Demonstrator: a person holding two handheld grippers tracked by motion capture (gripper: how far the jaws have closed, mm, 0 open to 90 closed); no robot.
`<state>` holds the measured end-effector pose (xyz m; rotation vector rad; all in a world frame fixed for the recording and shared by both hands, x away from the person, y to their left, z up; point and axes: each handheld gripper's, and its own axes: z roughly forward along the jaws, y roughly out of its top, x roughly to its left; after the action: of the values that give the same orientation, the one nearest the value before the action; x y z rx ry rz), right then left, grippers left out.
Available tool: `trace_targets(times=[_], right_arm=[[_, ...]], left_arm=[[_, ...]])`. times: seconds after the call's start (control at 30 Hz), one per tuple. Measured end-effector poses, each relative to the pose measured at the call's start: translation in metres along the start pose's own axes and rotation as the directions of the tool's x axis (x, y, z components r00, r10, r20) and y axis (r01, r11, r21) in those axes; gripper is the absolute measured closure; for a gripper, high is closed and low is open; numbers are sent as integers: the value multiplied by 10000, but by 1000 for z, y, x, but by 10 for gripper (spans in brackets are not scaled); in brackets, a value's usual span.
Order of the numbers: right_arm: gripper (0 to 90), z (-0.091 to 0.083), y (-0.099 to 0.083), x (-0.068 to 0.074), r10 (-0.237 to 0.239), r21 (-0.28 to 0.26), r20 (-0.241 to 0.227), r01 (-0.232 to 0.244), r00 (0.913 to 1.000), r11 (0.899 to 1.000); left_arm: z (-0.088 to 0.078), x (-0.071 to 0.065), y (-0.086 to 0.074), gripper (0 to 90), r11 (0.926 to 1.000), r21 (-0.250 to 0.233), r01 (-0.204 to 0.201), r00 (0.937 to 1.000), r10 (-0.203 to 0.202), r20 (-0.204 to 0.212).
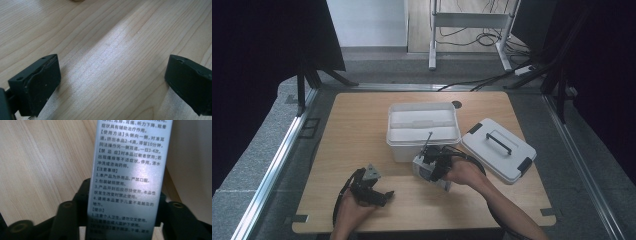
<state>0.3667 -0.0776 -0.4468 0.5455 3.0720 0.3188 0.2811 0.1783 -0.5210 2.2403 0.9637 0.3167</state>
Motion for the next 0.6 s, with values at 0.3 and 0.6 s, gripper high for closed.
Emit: trace_targets(times=[0.3, 0.6], right_arm=[[551, -12, -8, 15, -472, -90, -71, 471, 9989, 9988], [550, -20, -27, 45, -1028, -230, -419, 1019, 9938, 9945]], left_arm=[[0, 0, 0, 4, 10000, -5, 17, 10000, -17, 2], [0, 0, 0, 4, 10000, -4, 29, 10000, -29, 8]])
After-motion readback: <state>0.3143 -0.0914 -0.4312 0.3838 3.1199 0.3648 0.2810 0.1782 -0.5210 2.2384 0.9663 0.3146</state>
